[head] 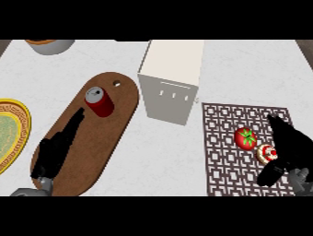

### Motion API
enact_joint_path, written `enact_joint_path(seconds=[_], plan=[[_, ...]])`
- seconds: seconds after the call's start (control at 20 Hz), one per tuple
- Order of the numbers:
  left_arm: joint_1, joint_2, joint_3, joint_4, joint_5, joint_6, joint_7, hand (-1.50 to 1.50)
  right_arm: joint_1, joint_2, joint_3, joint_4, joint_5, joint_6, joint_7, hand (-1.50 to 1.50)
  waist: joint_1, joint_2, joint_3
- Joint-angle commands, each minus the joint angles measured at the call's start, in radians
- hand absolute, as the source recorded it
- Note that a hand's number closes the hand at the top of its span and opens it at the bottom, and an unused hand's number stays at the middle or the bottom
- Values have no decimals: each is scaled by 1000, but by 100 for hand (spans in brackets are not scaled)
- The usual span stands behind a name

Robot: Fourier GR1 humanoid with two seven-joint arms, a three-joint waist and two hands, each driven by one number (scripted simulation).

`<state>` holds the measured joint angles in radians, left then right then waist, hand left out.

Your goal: Pick the cupcake from the placemat and place it in the tiered shelf

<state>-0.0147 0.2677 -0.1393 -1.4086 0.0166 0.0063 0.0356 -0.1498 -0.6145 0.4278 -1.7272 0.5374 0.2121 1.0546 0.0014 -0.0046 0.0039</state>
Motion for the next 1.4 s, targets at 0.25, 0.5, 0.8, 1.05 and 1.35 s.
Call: enact_joint_path(seconds=[0.25,0.5,0.8,1.05,1.35], plan=[[27,-52,-23,-43,-47,17,58,0,27,49,-45,87,82,51,-1,-150,0,4,-4],[10,-29,24,-6,-42,-31,33,0,0,107,-66,191,128,67,-73,-150,0,5,-4],[14,-56,49,48,-55,-46,-12,0,8,122,-140,222,157,103,-139,150,-2,4,-4],[-4,-64,58,38,-65,-56,7,0,-15,133,-141,219,189,103,-255,150,-2,4,-4],[7,-71,66,6,-75,-73,47,0,-18,170,-158,342,299,2,-358,150,0,5,-4]])
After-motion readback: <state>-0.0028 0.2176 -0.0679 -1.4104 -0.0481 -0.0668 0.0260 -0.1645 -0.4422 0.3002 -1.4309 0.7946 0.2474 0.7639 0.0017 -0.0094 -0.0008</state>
